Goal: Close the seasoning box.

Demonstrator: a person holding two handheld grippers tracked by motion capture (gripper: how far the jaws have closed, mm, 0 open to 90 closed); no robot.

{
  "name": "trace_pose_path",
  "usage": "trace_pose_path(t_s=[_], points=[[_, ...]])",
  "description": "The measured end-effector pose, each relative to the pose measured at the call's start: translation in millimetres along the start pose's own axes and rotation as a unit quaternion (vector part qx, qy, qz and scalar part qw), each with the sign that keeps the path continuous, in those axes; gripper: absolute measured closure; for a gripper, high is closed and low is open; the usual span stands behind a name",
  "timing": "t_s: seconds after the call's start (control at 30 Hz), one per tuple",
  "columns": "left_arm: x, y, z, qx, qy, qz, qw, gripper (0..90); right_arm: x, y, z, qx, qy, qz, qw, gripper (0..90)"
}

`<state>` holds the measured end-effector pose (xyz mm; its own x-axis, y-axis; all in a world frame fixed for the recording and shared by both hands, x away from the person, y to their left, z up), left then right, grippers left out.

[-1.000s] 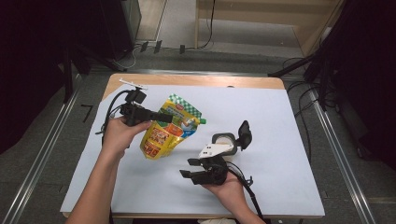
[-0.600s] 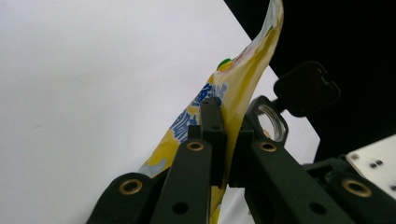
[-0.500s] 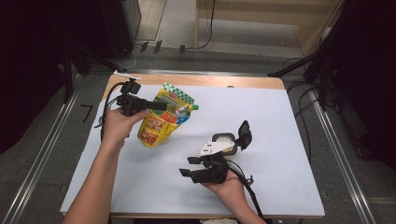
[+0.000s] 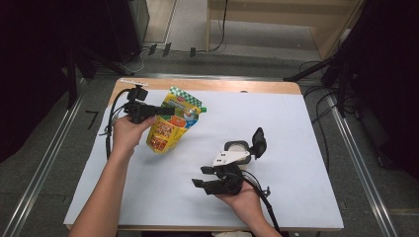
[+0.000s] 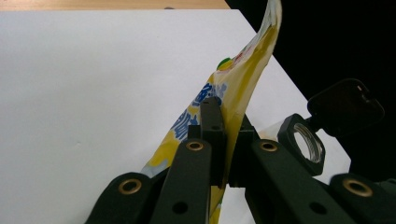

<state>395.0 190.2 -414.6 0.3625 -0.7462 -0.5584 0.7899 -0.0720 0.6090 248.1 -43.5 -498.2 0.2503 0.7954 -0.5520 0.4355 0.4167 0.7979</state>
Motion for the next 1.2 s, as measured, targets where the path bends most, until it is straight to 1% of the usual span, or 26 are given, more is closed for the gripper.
trace_pose_path(t_s=[0.07, 0.17, 0.23, 0.27, 0.37, 0.4, 0.47, 0.57, 0.63, 0.73, 0.8, 0.9, 0.97, 1.03, 1.1, 1.2], points=[[-3.6, -6.0, 0.6, 0.001, -0.005, 0.007, 1.0, 89.2, 0.1, 0.0, 0.1, 0.002, -0.001, -0.001, 1.0, 48.1], [-8.5, -13.3, 2.2, 0.005, -0.007, 0.006, 0.9999, 88.1, 3.3, 0.2, -0.7, 0.004, 0.004, 0.0, 1.0, 48.1], [-13.3, -18.0, 3.5, 0.006, -0.006, 0.007, 0.9999, 87.5, 5.7, 1.6, -2.8, 0.0, 0.007, 0.0, 1.0, 48.1], [-15.6, -20.0, 3.7, 0.004, -0.007, 0.008, 0.9999, 86.9, 6.5, 2.5, -4.0, -0.003, 0.01, 0.0, 0.9999, 48.1], [-23.2, -27.0, 2.6, -0.009, -0.012, 0.013, 0.9998, 85.4, 6.4, 4.6, -5.7, -0.008, 0.013, 0.001, 0.9999, 48.1], [-26.0, -30.2, 2.1, -0.009, -0.013, 0.016, 0.9998, 85.2, 6.1, 5.2, -5.9, -0.007, 0.014, 0.002, 0.9999, 48.2], [-30.2, -34.2, 2.1, -0.008, -0.012, 0.017, 0.9997, 84.6, 5.6, 6.1, -5.8, -0.011, 0.013, 0.0, 0.9998, 48.1], [-37.9, -40.8, 2.7, -0.001, -0.004, 0.017, 0.9998, 84.2, 5.4, 8.3, -5.4, -0.015, 0.015, 0.002, 0.9998, 48.1], [-42.3, -44.9, 2.1, -0.007, -0.005, 0.018, 0.9998, 83.3, 5.8, 10.1, -5.5, -0.017, 0.015, 0.005, 0.9997, 48.2], [-49.0, -49.5, -0.8, -0.008, 0.001, 0.018, 0.9998, 82.3, 5.9, 12.0, -5.7, -0.019, 0.016, 0.005, 0.9997, 48.3], [-52.1, -52.9, -2.7, -0.013, 0.001, 0.02, 0.9997, 81.9, 5.9, 12.6, -5.8, -0.02, 0.016, 0.005, 0.9997, 48.3], [-55.4, -58.4, -5.4, -0.022, 0.004, 0.021, 0.9995, 79.2, 5.7, 13.3, -5.1, -0.022, 0.016, 0.005, 0.9996, 48.2], [-57.8, -61.4, -6.3, -0.02, -0.001, 0.023, 0.9996, 76.7, 5.2, 13.9, -4.8, -0.021, 0.017, 0.006, 0.9996, 48.1], [-59.5, -65.9, -6.1, -0.015, 0.0, 0.021, 0.9997, 75.6, 4.5, 14.5, -5.2, -0.021, 0.018, 0.008, 0.9996, 48.1], [-61.3, -68.9, -6.5, -0.015, 0.003, 0.017, 0.9997, 73.0, 3.7, 15.1, -5.2, -0.023, 0.017, 0.009, 0.9996, 48.1], [-64.9, -71.9, -6.2, -0.021, 0.004, 0.022, 0.9995, 68.9, 2.5, 15.7, -4.3, -0.021, 0.014, 0.009, 0.9996, 48.1]])
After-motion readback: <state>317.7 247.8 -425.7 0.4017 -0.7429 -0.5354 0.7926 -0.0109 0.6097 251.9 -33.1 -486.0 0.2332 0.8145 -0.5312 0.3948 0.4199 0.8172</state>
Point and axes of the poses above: each handheld gripper's, and its own axes: x roughly forward along the jaws, y roughly out of its top, z roughly to its right, the point moved 4 cm from there along x, roughly forward along the jaws, and after that the axes turned 4 degrees about -x, right-handed, at the moved point
